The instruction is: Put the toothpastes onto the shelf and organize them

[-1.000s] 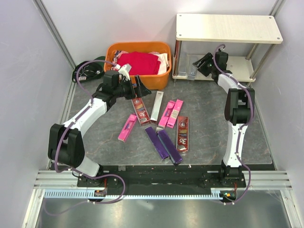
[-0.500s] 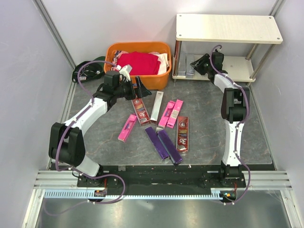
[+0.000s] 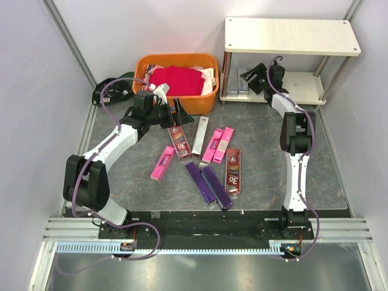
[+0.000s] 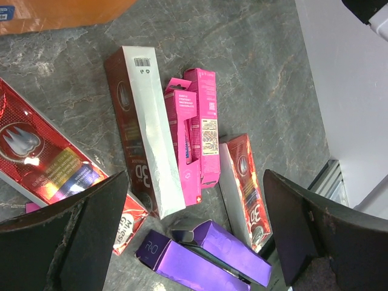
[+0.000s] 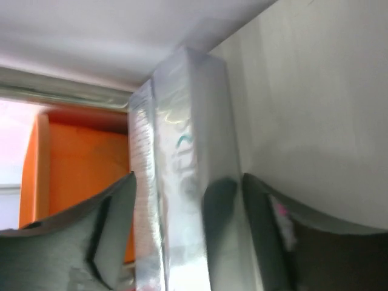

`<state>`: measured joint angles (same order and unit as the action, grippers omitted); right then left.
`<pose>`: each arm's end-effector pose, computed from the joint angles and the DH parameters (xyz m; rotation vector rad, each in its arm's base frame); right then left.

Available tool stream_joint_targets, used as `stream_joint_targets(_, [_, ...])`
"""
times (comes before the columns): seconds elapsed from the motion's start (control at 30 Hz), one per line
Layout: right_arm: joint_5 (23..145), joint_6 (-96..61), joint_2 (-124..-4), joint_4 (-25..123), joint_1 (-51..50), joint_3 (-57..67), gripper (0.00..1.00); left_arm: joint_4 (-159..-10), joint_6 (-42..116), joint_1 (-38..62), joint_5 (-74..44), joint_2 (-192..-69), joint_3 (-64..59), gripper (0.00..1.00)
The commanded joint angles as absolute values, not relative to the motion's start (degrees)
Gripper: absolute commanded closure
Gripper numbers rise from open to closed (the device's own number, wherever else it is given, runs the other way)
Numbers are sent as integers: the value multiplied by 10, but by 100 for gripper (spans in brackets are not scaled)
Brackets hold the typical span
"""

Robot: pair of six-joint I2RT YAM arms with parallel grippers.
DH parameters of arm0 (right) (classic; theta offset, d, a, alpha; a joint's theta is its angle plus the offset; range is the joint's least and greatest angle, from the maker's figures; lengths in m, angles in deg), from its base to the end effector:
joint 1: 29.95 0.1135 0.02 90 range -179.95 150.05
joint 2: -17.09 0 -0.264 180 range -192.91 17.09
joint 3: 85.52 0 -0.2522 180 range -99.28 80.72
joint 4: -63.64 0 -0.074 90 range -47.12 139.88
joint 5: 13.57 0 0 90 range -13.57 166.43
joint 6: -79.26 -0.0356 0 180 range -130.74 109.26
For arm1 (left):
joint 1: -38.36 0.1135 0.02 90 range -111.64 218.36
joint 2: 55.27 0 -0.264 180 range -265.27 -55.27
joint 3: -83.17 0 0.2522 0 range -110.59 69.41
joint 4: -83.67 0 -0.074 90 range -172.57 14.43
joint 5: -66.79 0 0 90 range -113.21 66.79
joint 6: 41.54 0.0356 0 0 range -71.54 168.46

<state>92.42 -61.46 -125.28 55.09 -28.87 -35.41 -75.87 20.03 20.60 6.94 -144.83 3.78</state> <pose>0.5760 0.0207 0.1814 0.6692 1.9099 0.8589 0.3339 -0.1257 0.2796 0.1301 2.1932 -1.0236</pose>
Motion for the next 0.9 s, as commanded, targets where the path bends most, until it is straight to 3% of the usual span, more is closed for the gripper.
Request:
stream_joint_targets(0.0, [904, -600, -1203, 564, -282, -278, 11, -765, 224, 204, 80, -1448, 17, 0])
stream_joint_targets(0.03, [900, -596, -1191, 573, -282, -261, 2, -764, 224, 204, 80, -1448, 16, 0])
stream_joint_targets(0.33, [911, -599, -1065, 655, -284, -83, 2, -767, 224, 203, 83, -1432, 35, 0])
stream_joint_targets(0.57, [915, -595, -888, 693, -278, 126, 2, -770, 220, 196, 85, -1403, 64, 0])
stream_joint_targets(0.87, [895, -514, -676, 581, -232, 253, 2, -784, 216, 191, 79, -1378, 112, 0])
